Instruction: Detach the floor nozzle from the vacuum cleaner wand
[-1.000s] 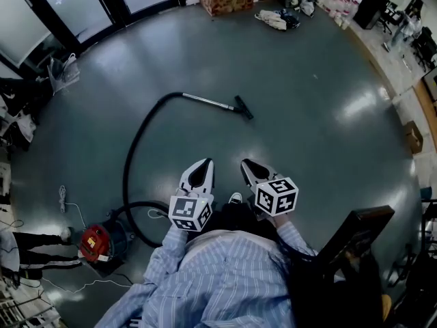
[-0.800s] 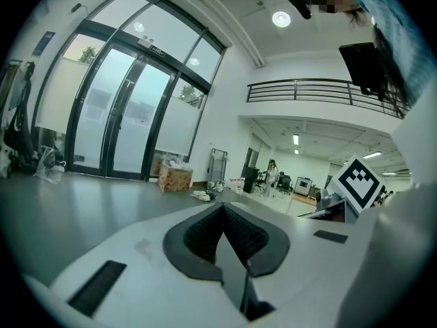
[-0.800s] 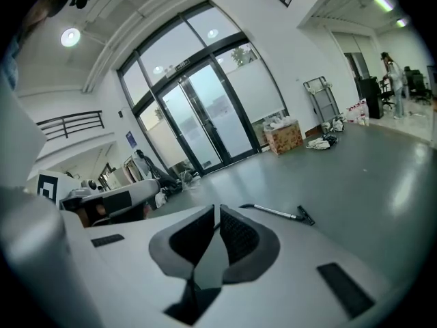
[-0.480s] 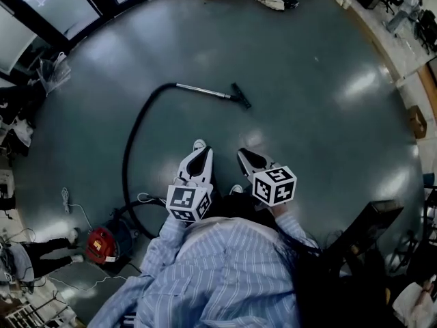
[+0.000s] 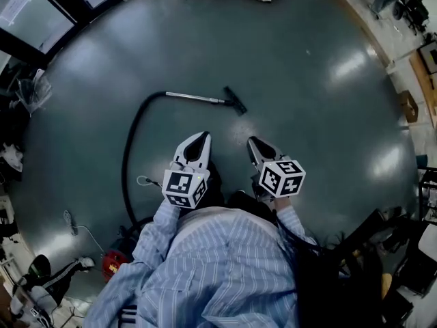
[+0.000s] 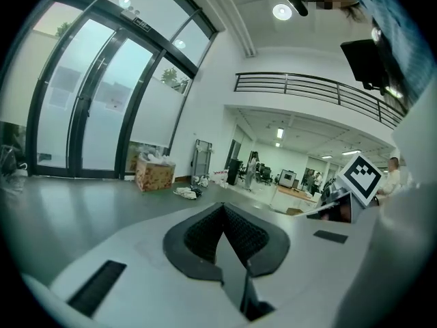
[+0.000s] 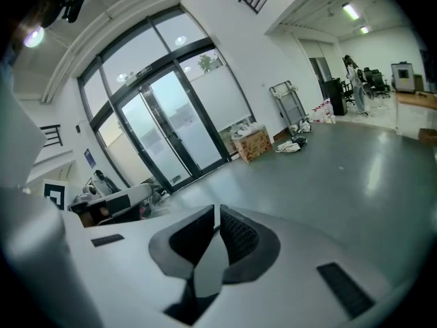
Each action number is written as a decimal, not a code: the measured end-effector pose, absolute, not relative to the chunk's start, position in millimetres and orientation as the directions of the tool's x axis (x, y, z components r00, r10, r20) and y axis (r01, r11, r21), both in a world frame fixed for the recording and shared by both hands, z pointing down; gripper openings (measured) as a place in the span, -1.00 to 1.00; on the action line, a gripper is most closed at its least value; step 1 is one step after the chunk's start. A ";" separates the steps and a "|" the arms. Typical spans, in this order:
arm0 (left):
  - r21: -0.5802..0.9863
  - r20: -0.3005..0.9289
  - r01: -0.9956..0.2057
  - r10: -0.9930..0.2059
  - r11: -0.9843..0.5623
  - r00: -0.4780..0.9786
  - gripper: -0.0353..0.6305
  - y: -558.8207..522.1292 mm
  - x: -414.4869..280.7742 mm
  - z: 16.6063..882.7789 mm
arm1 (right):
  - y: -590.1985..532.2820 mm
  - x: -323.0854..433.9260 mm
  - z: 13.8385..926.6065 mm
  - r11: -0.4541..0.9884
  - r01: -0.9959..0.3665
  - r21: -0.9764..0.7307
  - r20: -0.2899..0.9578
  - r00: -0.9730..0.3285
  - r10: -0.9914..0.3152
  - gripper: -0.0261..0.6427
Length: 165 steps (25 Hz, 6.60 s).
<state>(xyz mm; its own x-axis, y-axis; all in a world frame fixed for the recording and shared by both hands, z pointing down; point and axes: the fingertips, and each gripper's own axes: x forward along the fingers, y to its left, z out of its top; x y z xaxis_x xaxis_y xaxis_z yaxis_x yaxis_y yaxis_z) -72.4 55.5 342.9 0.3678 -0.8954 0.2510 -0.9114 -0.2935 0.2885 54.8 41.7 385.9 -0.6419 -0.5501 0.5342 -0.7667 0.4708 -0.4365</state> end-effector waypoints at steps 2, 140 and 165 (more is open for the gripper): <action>0.286 0.261 -0.898 -0.874 -0.335 0.410 -0.88 32.9 -88.3 345.9 | 21.7 39.3 386.0 0.438 -0.783 -0.441 0.541 -0.621 -0.567 -0.83; 0.331 0.831 -0.604 -0.079 -0.725 0.550 -0.87 -311.9 -43.7 1078.7 | -261.9 216.1 1172.4 0.416 -0.909 -0.010 0.983 0.067 0.170 -0.32; 0.317 0.800 -0.690 -0.207 -0.651 0.563 -0.87 -324.1 -10.9 895.4 | -309.3 128.8 936.3 0.096 -0.907 -0.411 0.883 -0.422 -0.205 -0.32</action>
